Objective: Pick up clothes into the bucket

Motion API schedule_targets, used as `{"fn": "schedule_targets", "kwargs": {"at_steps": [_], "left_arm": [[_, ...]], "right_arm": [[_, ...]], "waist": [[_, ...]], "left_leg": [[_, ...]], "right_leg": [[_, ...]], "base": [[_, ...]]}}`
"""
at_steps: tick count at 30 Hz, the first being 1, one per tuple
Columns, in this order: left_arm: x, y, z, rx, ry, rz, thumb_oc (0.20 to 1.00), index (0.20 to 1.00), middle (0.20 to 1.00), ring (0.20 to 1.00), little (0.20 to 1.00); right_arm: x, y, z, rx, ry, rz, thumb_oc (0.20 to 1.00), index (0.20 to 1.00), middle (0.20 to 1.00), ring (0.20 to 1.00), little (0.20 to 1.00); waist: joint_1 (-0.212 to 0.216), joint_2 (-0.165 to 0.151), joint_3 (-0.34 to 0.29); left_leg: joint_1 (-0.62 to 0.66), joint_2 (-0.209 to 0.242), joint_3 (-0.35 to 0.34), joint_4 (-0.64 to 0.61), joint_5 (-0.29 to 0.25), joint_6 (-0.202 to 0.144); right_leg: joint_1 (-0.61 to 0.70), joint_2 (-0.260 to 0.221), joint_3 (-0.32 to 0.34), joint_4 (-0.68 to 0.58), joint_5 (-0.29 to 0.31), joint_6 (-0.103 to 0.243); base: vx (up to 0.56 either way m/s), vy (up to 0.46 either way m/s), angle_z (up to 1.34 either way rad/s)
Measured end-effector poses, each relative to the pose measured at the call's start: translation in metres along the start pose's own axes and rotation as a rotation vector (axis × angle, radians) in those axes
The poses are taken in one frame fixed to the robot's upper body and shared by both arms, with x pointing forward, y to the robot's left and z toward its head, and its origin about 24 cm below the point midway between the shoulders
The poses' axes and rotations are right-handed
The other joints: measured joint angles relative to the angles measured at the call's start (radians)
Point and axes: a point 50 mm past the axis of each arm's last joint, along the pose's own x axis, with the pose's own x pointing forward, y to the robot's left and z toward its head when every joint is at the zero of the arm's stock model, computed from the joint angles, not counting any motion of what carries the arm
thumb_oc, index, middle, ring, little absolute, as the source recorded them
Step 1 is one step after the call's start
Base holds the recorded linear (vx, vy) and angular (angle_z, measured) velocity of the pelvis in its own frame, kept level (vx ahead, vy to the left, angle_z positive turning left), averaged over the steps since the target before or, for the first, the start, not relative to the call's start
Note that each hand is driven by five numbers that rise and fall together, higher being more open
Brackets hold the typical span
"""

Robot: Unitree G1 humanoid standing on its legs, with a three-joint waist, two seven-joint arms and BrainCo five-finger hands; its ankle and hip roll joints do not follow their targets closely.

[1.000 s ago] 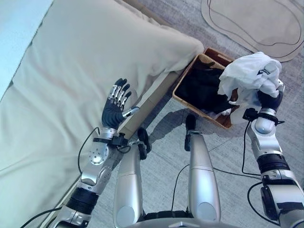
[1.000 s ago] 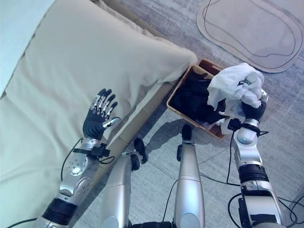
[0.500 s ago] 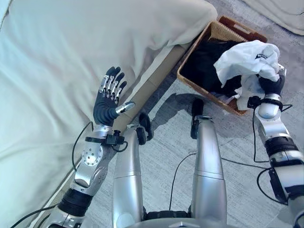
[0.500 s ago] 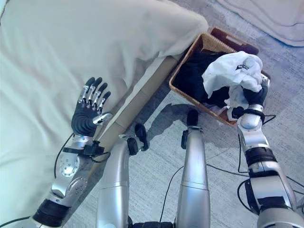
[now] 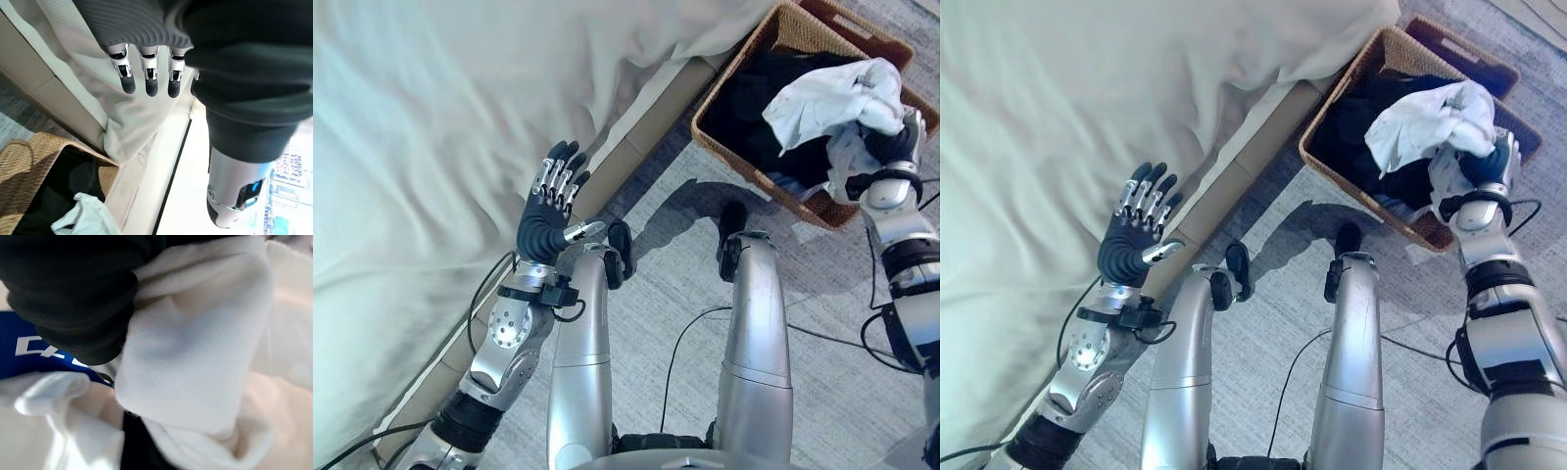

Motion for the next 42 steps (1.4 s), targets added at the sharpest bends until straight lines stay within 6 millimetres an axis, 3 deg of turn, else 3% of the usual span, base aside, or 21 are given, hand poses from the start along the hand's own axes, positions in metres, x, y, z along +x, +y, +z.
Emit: {"fn": "schedule_targets", "kwargs": {"at_steps": [2, 10, 22, 27, 28, 29, 39, 42], "left_arm": [[0.0, 0.0, 0.0, 0.001, 0.004, -0.003, 1.0, 1.0, 1.0, 1.0, 1.0], [0.0, 0.0, -0.001, 0.004, 0.008, -0.002, 1.0, 1.0, 1.0, 1.0, 1.0], [0.001, -0.001, 0.001, 0.008, 0.002, -0.009, 1.0, 1.0, 1.0, 1.0, 1.0], [0.001, 0.0, 0.0, 0.007, 0.003, -0.005, 1.0, 1.0, 1.0, 1.0, 1.0], [0.001, -0.001, 0.0, 0.006, 0.003, -0.005, 1.0, 1.0, 1.0, 1.0, 1.0], [0.001, -0.001, 0.0, 0.007, 0.003, -0.005, 1.0, 1.0, 1.0, 1.0, 1.0], [0.005, -0.001, 0.003, 0.007, -0.013, -0.009, 1.0, 1.0, 1.0, 1.0, 1.0], [0.005, 0.0, 0.003, 0.009, -0.015, -0.006, 1.0, 1.0, 1.0, 1.0, 1.0]], "right_arm": [[0.003, -0.009, -0.004, -0.079, -0.001, -0.01, 0.2, 0.2, 0.2, 0.2, 0.2], [0.005, -0.008, 0.0, -0.339, -0.093, 0.054, 0.2, 0.2, 0.2, 0.2, 0.2], [0.016, -0.023, 0.016, -0.329, -0.109, 0.004, 0.2, 0.2, 0.2, 0.2, 0.2], [0.016, -0.024, 0.012, -0.32, -0.075, 0.001, 0.2, 0.2, 0.2, 0.2, 0.2], [0.016, -0.024, 0.011, -0.32, -0.071, 0.009, 0.385, 0.385, 0.385, 0.385, 0.385], [0.016, -0.024, 0.01, -0.313, -0.063, 0.018, 1.0, 1.0, 1.0, 1.0, 1.0], [0.015, -0.02, 0.005, -0.284, -0.016, 0.062, 1.0, 1.0, 1.0, 1.0, 1.0], [0.013, -0.011, 0.009, -0.242, -0.016, 0.077, 1.0, 1.0, 1.0, 1.0, 1.0]], "waist": [[-0.001, 0.008, -0.001], [0.001, 0.016, -0.005], [0.01, 0.021, -0.004], [0.018, 0.021, -0.004], [0.02, 0.021, -0.004], [0.023, 0.021, -0.004], [0.016, 0.02, -0.005], [-0.001, 0.018, -0.005]], "left_leg": [[-0.015, -0.004, 0.008, 0.016, 0.002, 0.0], [-0.025, -0.015, 0.012, 0.024, 0.007, 0.009], [-0.118, -0.03, 0.011, 0.093, 0.001, 0.0], [-0.126, -0.029, 0.012, 0.1, 0.002, 0.0], [-0.126, -0.029, 0.012, 0.101, 0.002, 0.0], [-0.126, -0.029, 0.012, 0.101, 0.002, 0.001], [-0.119, -0.029, 0.009, 0.106, 0.002, 0.001], [-0.103, -0.029, 0.008, 0.098, 0.003, 0.004]], "right_leg": [[0.013, -0.012, 0.009, 0.043, -0.04, -0.026], [0.005, -0.024, 0.009, 0.049, -0.043, -0.037], [-0.083, -0.04, 0.025, 0.116, -0.061, -0.041], [-0.091, -0.04, 0.027, 0.119, -0.06, -0.04], [-0.091, -0.04, 0.027, 0.119, -0.06, -0.04], [-0.09, -0.04, 0.027, 0.119, -0.06, -0.04], [-0.07, -0.041, 0.023, 0.107, -0.05, -0.034], [-0.046, -0.041, 0.02, 0.086, -0.043, -0.027]], "base": [[0.02, -0.003, 0.25], [0.01, -0.002, 0.02], [0.01, 0.0, 0.03], [0.0, 0.0, 0.0], [0.0, 0.0, 0.0], [0.0, 0.0, 0.0], [0.0, 0.0, 0.0], [-0.01, 0.001, -0.01]]}}
